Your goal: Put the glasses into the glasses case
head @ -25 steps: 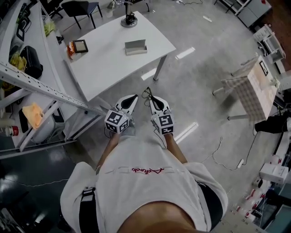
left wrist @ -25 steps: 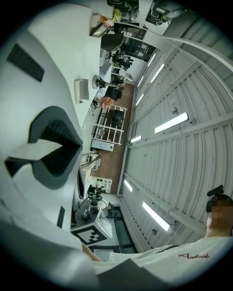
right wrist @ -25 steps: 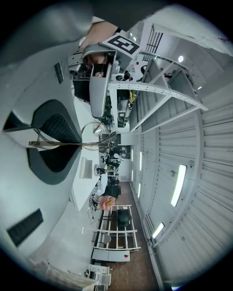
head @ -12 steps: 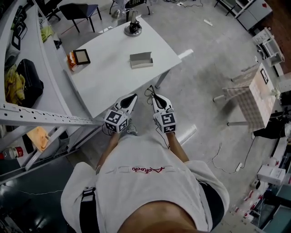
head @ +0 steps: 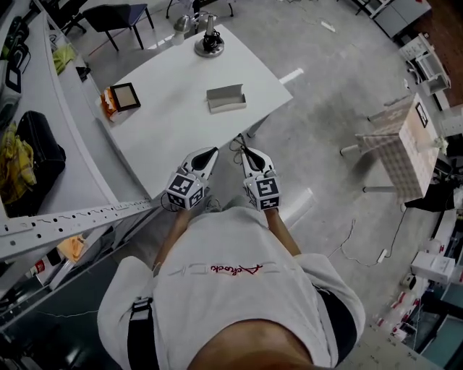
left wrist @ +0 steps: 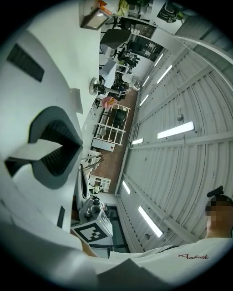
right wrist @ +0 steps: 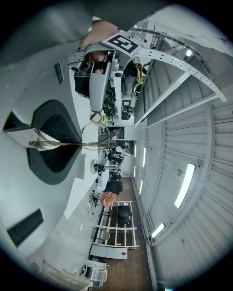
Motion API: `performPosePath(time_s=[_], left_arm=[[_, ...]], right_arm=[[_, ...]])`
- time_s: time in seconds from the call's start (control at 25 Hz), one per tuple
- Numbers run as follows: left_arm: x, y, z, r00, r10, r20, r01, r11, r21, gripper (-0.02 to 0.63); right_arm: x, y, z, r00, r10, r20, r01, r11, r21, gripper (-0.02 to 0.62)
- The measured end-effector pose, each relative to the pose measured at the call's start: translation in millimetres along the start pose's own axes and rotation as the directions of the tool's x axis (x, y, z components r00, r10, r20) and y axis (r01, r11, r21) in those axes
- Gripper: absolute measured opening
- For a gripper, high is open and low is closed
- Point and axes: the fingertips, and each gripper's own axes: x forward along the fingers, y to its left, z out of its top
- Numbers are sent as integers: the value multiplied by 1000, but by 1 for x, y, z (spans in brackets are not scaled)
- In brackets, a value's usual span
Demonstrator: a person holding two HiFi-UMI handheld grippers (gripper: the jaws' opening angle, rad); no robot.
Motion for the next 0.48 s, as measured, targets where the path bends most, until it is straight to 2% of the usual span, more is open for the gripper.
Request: performPosePath(time_s=[0.48], left_arm=[[18,32,1,999,29,-13,-30,999,-19,8]], right_arm=[[37,-17,-1,999,25,-21,-24,1000,14,32]])
